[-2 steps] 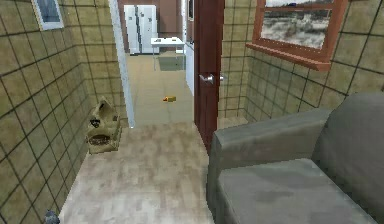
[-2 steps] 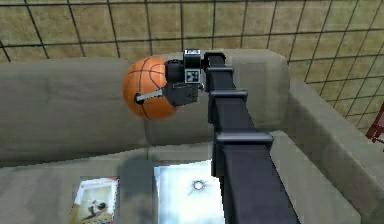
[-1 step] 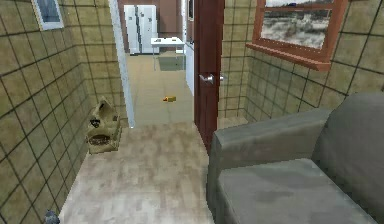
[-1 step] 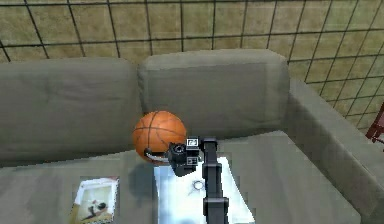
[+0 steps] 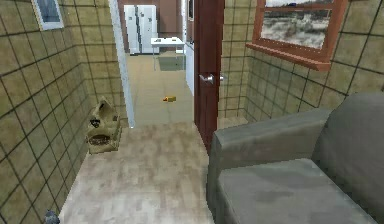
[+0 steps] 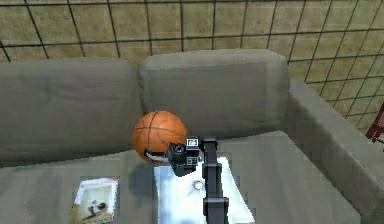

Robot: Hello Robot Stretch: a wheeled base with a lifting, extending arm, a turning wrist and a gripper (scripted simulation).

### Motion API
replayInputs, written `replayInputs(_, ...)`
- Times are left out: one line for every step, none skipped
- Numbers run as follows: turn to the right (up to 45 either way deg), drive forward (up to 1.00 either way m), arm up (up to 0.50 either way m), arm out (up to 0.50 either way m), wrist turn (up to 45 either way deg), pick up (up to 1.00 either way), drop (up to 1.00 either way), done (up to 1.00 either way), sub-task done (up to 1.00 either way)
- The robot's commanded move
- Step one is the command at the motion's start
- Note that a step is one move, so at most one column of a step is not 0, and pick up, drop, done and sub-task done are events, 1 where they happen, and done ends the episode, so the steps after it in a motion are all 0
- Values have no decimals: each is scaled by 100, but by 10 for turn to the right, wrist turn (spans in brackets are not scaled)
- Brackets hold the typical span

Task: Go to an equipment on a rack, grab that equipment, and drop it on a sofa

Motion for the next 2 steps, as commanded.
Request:
replayInputs(0,0,0,0,0,0,100,0,0)
replayInputs(0,0,10,0,0,0,0,0,0)
